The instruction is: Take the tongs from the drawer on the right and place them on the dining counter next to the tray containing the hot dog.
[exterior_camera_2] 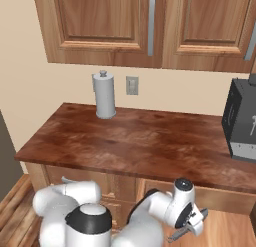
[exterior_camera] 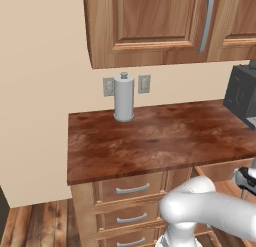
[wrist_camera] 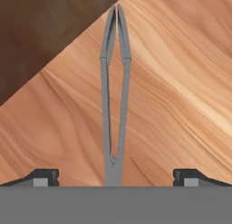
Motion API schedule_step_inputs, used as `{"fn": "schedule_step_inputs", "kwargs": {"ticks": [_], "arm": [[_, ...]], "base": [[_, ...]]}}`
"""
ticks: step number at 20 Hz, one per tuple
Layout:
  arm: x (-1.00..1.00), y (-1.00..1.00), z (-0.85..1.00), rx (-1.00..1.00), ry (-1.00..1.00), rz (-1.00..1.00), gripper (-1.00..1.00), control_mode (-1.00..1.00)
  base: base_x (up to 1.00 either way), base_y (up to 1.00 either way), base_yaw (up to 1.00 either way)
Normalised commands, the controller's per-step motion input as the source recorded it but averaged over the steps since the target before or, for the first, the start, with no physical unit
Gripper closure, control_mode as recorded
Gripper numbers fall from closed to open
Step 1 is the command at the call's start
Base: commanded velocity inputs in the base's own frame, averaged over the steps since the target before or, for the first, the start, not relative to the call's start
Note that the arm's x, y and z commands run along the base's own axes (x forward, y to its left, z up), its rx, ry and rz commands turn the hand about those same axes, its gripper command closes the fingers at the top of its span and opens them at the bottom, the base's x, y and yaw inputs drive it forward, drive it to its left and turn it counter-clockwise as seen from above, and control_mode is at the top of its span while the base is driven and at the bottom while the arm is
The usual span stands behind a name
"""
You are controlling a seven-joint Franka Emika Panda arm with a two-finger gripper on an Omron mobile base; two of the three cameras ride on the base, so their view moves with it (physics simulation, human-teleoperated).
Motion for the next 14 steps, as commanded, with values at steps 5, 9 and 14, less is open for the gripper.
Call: {"fn": "schedule_step_inputs", "kwargs": {"ticks": [5, 9, 14], "arm": [[0.16, -0.14, -0.38, 0.00, 0.00, 0.00, -1.00, -1.00], [0.17, -0.09, -0.33, 0.00, 0.00, 0.00, -1.00, -1.00], [0.10, -0.13, -0.30, 0.00, 0.00, 0.00, -1.00, -1.00]], "base": [[0.00, 0.00, 0.00], [0.00, 0.00, 0.00], [0.00, 0.00, 0.00]]}}
